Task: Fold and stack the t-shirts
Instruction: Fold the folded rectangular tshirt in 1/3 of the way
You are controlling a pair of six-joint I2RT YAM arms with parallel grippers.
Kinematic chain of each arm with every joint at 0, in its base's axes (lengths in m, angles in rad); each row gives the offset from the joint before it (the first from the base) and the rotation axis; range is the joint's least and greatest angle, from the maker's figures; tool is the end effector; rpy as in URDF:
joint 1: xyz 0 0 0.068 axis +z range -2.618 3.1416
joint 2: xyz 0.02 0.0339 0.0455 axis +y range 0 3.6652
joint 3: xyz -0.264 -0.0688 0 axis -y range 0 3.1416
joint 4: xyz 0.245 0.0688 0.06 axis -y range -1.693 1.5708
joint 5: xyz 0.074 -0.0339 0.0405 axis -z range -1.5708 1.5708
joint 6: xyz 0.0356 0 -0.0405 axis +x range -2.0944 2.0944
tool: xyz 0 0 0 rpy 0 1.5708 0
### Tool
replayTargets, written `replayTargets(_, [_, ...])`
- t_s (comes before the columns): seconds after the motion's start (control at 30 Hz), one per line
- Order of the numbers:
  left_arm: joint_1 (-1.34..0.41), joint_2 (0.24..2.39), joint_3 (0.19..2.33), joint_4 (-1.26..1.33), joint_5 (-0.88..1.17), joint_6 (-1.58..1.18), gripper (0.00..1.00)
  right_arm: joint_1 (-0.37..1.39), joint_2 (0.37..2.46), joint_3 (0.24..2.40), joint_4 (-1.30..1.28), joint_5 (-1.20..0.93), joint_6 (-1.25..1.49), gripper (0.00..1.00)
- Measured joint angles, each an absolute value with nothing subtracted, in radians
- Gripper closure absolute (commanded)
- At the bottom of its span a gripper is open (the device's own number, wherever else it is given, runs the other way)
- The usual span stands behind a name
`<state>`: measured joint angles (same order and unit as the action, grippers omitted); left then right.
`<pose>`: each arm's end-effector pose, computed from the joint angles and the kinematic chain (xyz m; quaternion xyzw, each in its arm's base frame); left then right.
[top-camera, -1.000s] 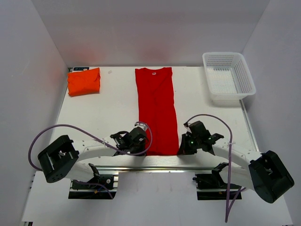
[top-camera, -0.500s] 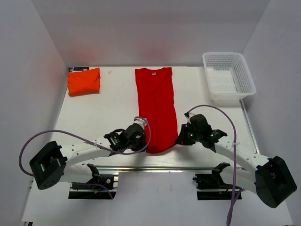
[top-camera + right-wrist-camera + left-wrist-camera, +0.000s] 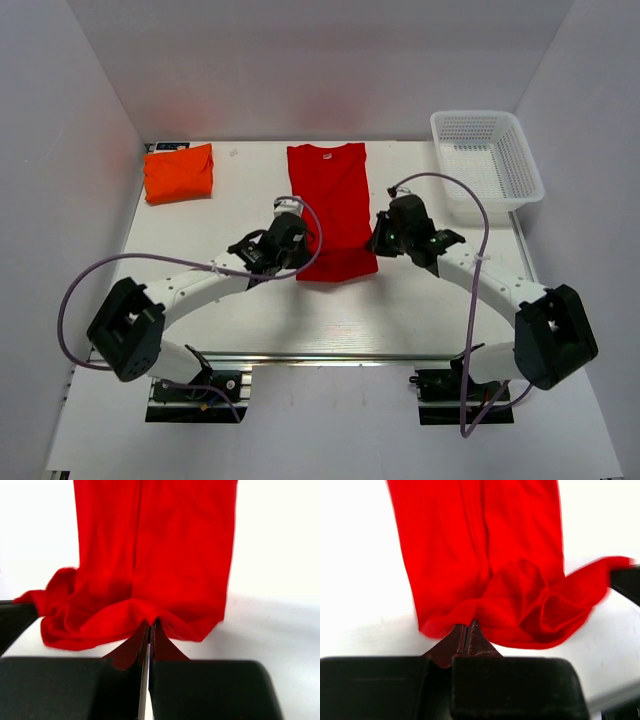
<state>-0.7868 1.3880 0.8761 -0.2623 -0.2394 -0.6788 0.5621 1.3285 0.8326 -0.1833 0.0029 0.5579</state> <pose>0.2126 -0.2013 0.2295 0.0031 0.9163 -0.1758 0.3599 0.2420 0.1523 0.2371 -0.0013 0.9023 0.2279 0.3660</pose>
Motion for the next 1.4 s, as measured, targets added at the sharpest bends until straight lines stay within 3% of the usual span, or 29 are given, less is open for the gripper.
replayTargets(0.57, [-0.57, 1.724, 1.235, -0.272, -0.16, -0.53, 1.0, 0.453, 1.715, 1.237, -0.22, 0.063, 0.459, 1.0])
replayTargets(1.17, [-0.473, 1.94, 1.408, -0.223, -0.079, -0.441, 1.0, 0.366, 1.963, 1.483, -0.238, -0.031, 0.42, 1.0])
replayTargets(1.23, [-0.468, 1.972, 1.436, -0.224, -0.07, -0.438, 0.88, 0.361, 1.994, 1.509, -0.237, -0.042, 0.418, 1.0])
replayTargets(1.27, [-0.465, 1.989, 1.447, -0.226, -0.067, -0.434, 0.82, 0.358, 2.011, 1.522, -0.234, -0.049, 0.417, 0.9])
replayTargets(1.3, [-0.462, 2.005, 1.46, -0.233, -0.066, -0.434, 0.75, 0.355, 2.028, 1.531, -0.228, -0.057, 0.419, 0.86])
replayTargets(1.37, [-0.454, 2.038, 1.491, -0.246, -0.076, -0.436, 0.41, 0.348, 2.055, 1.534, -0.203, -0.067, 0.425, 0.59])
replayTargets(1.4, [-0.448, 2.053, 1.511, -0.262, -0.091, -0.442, 0.02, 0.344, 2.069, 1.535, -0.181, -0.074, 0.432, 0.43])
